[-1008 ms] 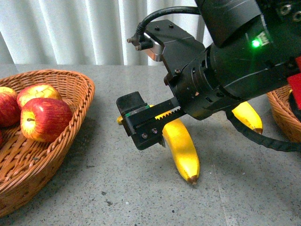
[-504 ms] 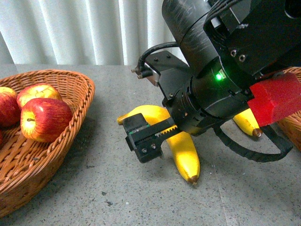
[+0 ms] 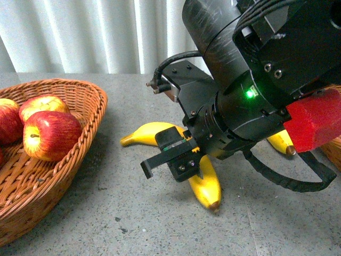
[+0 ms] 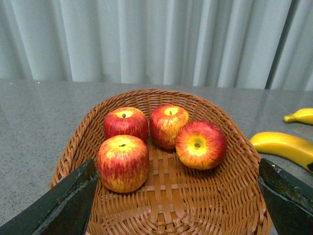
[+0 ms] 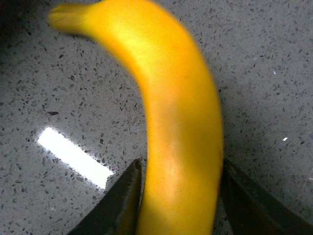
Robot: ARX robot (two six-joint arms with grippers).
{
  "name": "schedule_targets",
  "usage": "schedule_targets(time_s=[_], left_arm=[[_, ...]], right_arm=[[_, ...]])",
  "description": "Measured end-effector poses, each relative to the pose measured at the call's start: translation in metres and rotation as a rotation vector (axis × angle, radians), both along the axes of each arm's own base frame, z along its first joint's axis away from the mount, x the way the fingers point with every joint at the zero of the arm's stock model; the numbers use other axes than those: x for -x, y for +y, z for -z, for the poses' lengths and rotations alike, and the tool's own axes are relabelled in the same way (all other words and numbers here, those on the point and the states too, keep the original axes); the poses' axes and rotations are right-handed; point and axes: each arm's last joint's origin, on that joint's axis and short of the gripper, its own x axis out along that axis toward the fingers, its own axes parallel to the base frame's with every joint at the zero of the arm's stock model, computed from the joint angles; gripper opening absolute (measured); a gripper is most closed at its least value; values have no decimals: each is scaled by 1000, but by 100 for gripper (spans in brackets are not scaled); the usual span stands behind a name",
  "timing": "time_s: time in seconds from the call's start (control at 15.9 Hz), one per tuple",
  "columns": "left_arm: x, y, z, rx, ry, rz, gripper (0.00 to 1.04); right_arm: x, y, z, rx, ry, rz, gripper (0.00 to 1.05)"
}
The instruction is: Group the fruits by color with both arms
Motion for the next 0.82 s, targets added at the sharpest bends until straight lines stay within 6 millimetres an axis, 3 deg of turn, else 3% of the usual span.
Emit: schedule_targets(time_s=[0.13,0.38,0.57,0.76,0.82], left_arm=[[0,0,0,0,0,0,98],[0,0,0,0,0,0,98],[0,0,0,0,0,0,98],[0,0,0,0,0,0,98],[0,0,0,0,0,0,98]], right_arm=[[0,-2,-7,-19,-10,-5,35],[-8,-10,-31,-71,-56,16,32],[-18,-32,-72,-141,-155,67,31],[-28,-69,-109,-203,-258,142,31],[-33,-105,-124,-225,-316,215,31]])
